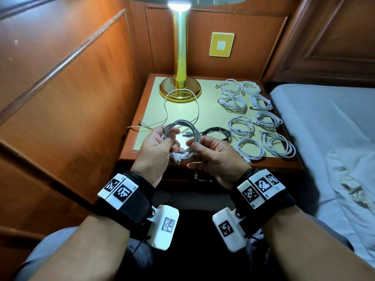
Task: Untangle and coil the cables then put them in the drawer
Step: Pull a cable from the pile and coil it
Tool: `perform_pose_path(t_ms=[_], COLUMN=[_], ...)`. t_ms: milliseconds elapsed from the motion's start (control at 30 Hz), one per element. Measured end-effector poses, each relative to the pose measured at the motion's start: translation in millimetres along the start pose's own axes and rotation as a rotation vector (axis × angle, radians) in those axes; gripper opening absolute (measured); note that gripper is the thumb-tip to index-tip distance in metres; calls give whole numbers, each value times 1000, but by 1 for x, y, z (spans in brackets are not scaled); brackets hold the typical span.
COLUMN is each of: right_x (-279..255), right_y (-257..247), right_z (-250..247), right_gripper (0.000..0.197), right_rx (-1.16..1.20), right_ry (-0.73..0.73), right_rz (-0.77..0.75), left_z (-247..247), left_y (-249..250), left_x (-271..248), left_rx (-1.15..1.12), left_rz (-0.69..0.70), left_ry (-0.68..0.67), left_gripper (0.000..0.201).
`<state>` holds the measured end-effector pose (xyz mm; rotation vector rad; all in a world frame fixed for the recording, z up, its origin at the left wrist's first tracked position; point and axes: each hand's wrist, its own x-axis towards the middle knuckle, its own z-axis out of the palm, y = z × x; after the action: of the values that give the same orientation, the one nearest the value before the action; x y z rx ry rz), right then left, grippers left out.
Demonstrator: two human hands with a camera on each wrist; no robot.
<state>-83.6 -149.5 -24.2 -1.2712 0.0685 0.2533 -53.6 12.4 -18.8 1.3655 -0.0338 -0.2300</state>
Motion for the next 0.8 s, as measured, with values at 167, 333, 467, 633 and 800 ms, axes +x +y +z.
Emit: perform_pose_path(t_ms=[167,333,467,633,800], right_x=[3,2,3,5,8], right_y=[-1,-2,-7,-7,-9], right_z=[-7,-8,-10,-15,-20], right_gripper=[9,12,17,11,11], right_rx=[-27,-68,-60,-124,-137], right_ry=[89,120,150,191,199], right_rz=[-54,-54,-10,-7,-28], left_z=[-1,0,-4,-5,-3], left_y=[1,-1,-7,-7,-5], left_x=[-1,1,3,5,6], left_rx=[111,33,107,104,42], left_rz=[-1,-50,-30,-47,-83], left_ry=[-16,11,43,52,52], left_gripper=[33,53,45,42,51])
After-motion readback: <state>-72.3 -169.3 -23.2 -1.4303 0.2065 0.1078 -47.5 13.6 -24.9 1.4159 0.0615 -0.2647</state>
